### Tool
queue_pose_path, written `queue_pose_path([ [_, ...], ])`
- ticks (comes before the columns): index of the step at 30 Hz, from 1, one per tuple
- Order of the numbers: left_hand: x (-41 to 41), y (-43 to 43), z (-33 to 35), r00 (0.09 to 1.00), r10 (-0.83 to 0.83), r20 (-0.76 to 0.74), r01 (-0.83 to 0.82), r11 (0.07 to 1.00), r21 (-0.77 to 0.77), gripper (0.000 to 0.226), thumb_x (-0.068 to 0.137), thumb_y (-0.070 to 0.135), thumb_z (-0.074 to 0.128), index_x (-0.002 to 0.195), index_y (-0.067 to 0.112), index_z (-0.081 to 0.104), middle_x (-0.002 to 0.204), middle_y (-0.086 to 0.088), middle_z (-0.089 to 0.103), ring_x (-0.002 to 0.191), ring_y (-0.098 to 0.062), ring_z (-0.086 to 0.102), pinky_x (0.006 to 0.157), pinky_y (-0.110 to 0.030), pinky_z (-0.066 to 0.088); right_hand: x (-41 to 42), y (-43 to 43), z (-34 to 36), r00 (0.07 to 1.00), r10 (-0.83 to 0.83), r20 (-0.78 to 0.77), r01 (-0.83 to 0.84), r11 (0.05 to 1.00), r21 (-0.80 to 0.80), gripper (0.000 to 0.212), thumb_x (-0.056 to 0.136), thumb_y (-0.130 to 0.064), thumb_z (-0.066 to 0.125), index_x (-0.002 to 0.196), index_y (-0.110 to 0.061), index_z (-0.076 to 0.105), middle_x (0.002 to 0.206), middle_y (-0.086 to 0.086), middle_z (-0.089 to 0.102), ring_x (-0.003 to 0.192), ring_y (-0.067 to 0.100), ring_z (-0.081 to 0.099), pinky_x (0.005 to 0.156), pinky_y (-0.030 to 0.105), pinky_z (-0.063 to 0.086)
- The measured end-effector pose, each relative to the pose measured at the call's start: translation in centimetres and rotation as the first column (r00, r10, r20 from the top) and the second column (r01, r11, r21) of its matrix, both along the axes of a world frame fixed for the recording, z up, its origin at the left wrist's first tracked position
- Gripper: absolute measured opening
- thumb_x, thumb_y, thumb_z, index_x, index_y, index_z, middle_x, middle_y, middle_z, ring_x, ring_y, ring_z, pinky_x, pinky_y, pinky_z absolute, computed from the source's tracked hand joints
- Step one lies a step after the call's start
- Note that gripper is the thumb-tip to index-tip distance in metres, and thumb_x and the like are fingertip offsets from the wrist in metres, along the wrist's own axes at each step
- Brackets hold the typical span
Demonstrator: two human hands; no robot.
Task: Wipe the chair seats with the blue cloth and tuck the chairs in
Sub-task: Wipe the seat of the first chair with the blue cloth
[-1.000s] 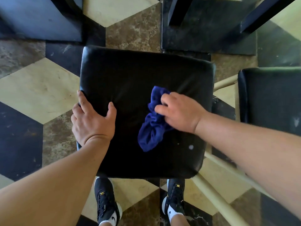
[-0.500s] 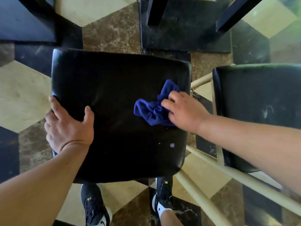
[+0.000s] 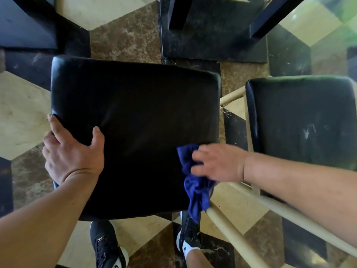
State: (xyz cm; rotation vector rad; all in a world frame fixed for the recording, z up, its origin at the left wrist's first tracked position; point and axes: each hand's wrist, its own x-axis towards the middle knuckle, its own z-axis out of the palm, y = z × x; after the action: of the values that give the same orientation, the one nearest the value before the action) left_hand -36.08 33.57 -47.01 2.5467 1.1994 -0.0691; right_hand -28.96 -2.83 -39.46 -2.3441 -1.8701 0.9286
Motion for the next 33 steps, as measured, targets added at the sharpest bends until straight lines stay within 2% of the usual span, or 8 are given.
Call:
queue_pose_path([
  [5, 0.0, -0.1, 0.2, 1.0, -0.005, -0.006, 0.005, 1.0, -0.003, 0.095, 0.086, 0.082, 0.042, 0.162, 0.034, 0.01, 0.153, -0.02, 0.043, 0.131, -0.048, 0.045, 0.103, -0.067, 0.042, 7.1, 0.9, 0.2, 0.851, -0.481, 0.211, 0.481, 0.875, 0.057, 0.031, 0.085, -0.012, 0.064, 0.115, -0.009, 0.066, 0.101, 0.018, 0.054, 0.088, 0.04, 0.056, 0.068, 0.048, 0.053],
  [12, 0.3, 0.1, 1.2, 0.996, 0.017, -0.09, -0.019, 0.999, -0.026, 0.098, 0.085, 0.084, 0.038, 0.163, 0.035, 0.006, 0.154, -0.018, 0.042, 0.134, -0.046, 0.044, 0.105, -0.065, 0.041, 12.4, 7.1, -1.3, 0.208, -0.937, 0.281, 0.931, 0.278, 0.236, 0.031, 0.096, -0.012, 0.052, 0.127, -0.018, 0.056, 0.125, 0.018, 0.051, 0.112, 0.043, 0.053, 0.088, 0.045, 0.044],
  [14, 0.4, 0.3, 2.0, 0.991, -0.005, -0.132, -0.003, 0.998, -0.061, 0.098, 0.086, 0.082, 0.036, 0.164, 0.033, 0.003, 0.156, -0.016, 0.04, 0.137, -0.043, 0.042, 0.108, -0.061, 0.038, 12.2, 10.0, -1.7, 0.115, -0.96, 0.254, 0.941, 0.187, 0.28, 0.033, 0.097, -0.012, 0.051, 0.129, -0.018, 0.056, 0.127, 0.017, 0.052, 0.115, 0.042, 0.051, 0.091, 0.045, 0.044],
  [18, 0.3, 2.0, 3.4, 0.991, -0.042, -0.123, 0.002, 0.952, -0.305, 0.086, 0.092, 0.076, 0.031, 0.164, 0.042, 0.0, 0.164, -0.007, 0.034, 0.144, -0.036, 0.039, 0.114, -0.052, 0.034, 11.0, 17.7, -2.0, 0.209, -0.972, 0.112, 0.91, 0.235, 0.341, 0.026, 0.098, -0.019, 0.055, 0.124, -0.017, 0.062, 0.127, 0.014, 0.054, 0.119, 0.038, 0.051, 0.091, 0.044, 0.045],
  [21, 1.1, 4.0, 5.1, 0.997, 0.067, -0.039, -0.077, 0.817, -0.571, 0.075, 0.093, 0.071, 0.032, 0.162, 0.044, 0.025, 0.162, 0.001, 0.044, 0.145, -0.027, 0.044, 0.11, -0.036, 0.034, 9.0, 24.7, -2.0, 0.318, -0.947, -0.033, 0.895, 0.289, 0.34, 0.029, 0.099, -0.024, 0.058, 0.126, -0.019, 0.067, 0.128, 0.011, 0.056, 0.117, 0.035, 0.054, 0.094, 0.042, 0.046],
  [26, 4.1, 7.0, 8.0, 0.847, 0.495, -0.193, -0.341, 0.228, -0.912, 0.078, 0.092, 0.079, 0.028, 0.119, 0.024, 0.076, 0.11, -0.009, 0.08, 0.107, -0.034, 0.072, 0.1, -0.05, 0.054, 0.9, 32.5, -1.9, 0.497, -0.849, -0.18, 0.854, 0.443, 0.272, 0.026, 0.096, -0.018, 0.058, 0.119, -0.015, 0.069, 0.118, 0.013, 0.058, 0.103, 0.037, 0.057, 0.086, 0.047, 0.051],
  [29, 4.1, 7.6, 8.1, 0.797, 0.559, -0.227, -0.378, 0.17, -0.91, 0.08, 0.084, 0.085, 0.036, 0.109, 0.021, 0.077, 0.102, -0.007, 0.08, 0.104, -0.033, 0.071, 0.1, -0.048, 0.049, -4.3, 32.9, -1.8, 0.564, -0.804, -0.186, 0.82, 0.52, 0.237, 0.028, 0.083, -0.02, 0.074, 0.109, -0.012, 0.065, 0.11, 0.013, 0.06, 0.097, 0.037, 0.06, 0.081, 0.049, 0.054],
  [33, 4.4, 6.8, 8.6, 0.851, 0.473, -0.228, -0.369, 0.23, -0.901, 0.085, 0.079, 0.084, 0.038, 0.133, 0.027, 0.071, 0.133, -0.008, 0.071, 0.121, -0.031, 0.065, 0.112, -0.049, 0.041, -8.9, 30.4, -1.9, 0.732, -0.651, -0.201, 0.681, 0.705, 0.199, 0.024, 0.092, -0.022, 0.061, 0.114, -0.012, 0.061, 0.114, 0.015, 0.057, 0.103, 0.039, 0.057, 0.084, 0.052, 0.053],
])
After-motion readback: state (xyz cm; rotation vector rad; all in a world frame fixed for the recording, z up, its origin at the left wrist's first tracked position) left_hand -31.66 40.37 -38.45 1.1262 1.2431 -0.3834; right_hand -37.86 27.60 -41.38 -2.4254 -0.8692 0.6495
